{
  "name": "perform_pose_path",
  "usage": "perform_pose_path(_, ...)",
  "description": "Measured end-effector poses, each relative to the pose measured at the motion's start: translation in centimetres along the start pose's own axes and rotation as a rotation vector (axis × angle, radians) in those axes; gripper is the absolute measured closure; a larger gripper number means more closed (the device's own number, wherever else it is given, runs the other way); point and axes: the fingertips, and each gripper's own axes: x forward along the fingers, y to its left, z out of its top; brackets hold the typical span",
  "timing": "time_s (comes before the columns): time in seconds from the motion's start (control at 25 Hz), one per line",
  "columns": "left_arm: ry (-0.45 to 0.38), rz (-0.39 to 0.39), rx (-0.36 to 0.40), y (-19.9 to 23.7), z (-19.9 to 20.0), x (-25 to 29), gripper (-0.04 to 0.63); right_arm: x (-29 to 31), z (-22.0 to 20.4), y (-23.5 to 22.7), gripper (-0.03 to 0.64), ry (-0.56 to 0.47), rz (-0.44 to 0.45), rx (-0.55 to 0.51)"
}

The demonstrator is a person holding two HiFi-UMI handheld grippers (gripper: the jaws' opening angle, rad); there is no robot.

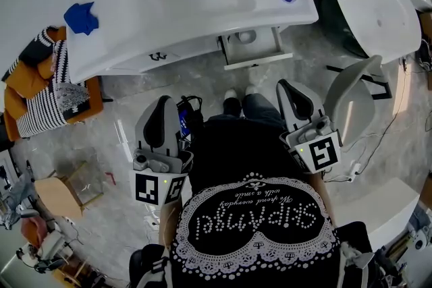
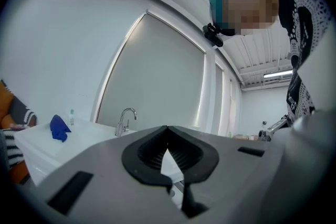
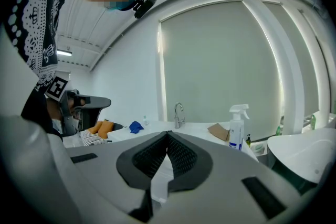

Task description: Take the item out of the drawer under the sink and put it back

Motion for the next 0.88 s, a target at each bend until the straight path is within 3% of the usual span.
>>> perform_pose_path(0.24, -0.01, -0.01, -0.005, -0.4, 0.3, -0.1, 0.591, 0.1, 1.2, 0.5, 0.598, -0.061, 0.014, -0.015)
perform_pose_path(0.88, -0.009, -0.01, -0.012, 0.2, 0.3, -0.5, 0.591, 0.5, 0.5, 1.1, 0.598, -0.016, 0.017, -0.021)
